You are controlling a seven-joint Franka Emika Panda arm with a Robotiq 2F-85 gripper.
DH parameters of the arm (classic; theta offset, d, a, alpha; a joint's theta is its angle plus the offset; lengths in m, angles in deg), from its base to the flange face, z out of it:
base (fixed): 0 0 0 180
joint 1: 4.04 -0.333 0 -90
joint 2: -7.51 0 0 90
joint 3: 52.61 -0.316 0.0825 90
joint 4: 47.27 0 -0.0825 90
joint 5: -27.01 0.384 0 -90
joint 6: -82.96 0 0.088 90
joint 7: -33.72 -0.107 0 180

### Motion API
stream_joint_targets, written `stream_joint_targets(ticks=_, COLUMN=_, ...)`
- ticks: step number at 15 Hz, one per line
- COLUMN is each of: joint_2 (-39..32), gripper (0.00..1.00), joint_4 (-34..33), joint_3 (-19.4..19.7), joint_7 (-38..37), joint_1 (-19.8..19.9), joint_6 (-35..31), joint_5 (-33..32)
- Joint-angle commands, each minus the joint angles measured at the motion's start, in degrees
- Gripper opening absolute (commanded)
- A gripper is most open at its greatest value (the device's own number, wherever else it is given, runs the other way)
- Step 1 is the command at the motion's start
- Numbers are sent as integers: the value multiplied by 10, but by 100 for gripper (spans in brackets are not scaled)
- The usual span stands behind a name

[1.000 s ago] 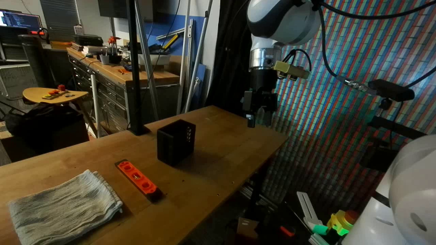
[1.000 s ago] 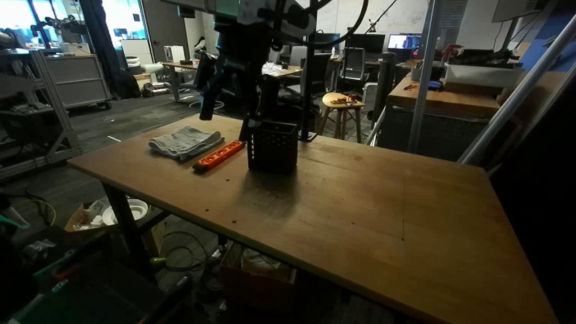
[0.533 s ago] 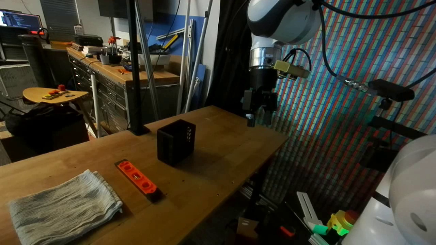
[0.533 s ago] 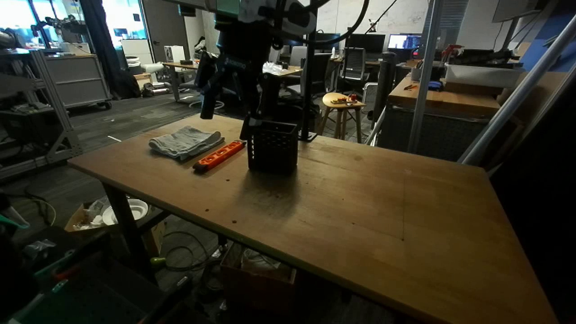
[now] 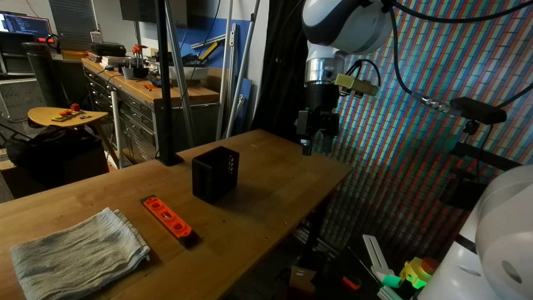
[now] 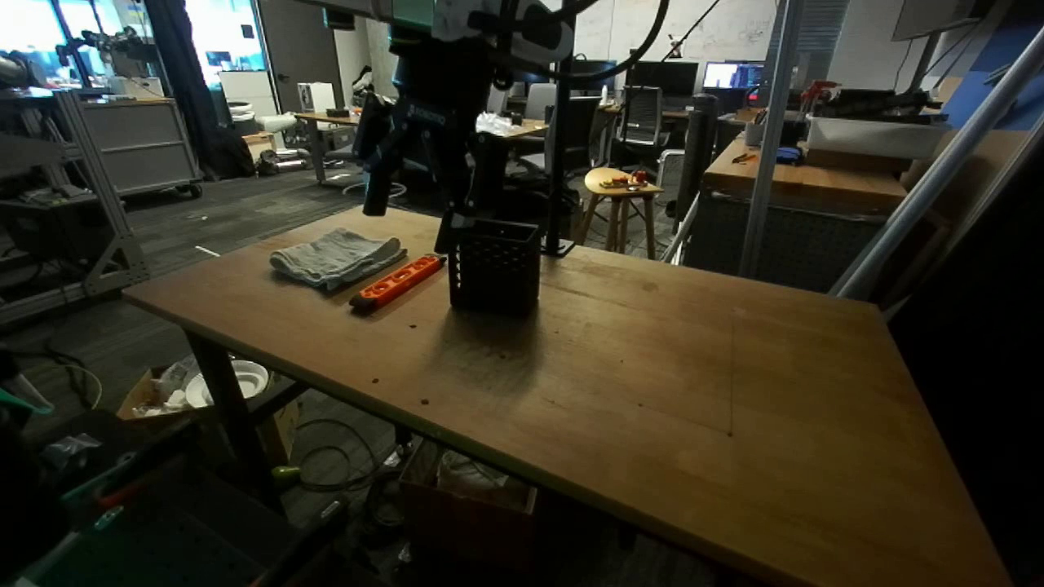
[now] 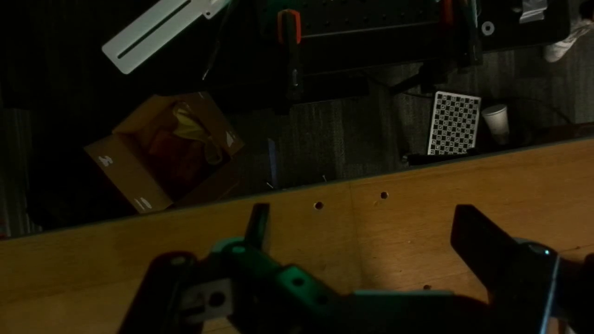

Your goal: Put the cloth in the box

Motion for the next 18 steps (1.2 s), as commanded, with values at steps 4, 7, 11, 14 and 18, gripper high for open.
stream_joint_targets(ticks=4, joint_2=-4, gripper=100, joint_4=-5, joint_3=-16, joint_7=0, joint_1=6, joint_6=-1, joint_5=1)
stream_joint_targets(ticks=7, joint_2=-19, gripper=100, joint_4=-17, joint_3=-59, joint_7=-32, joint_1=-18, joint_6=-29, joint_5=-1)
stream_joint_targets(ticks=11, joint_2=-44, gripper=100, joint_4=-24, joint_3=-129, joint_7=-87, joint_1=-56, joint_6=-105, joint_5=-9)
stream_joint_targets(ticks=14, joint_2=-81, gripper=100, joint_4=-37, joint_3=-174, joint_7=-121, joint_1=-82, joint_6=-175, joint_5=-26)
stream_joint_targets(ticks=18, joint_2=-146, gripper=100, joint_4=-67, joint_3=-210, joint_7=-154, joint_1=-103, joint_6=-276, joint_5=-64)
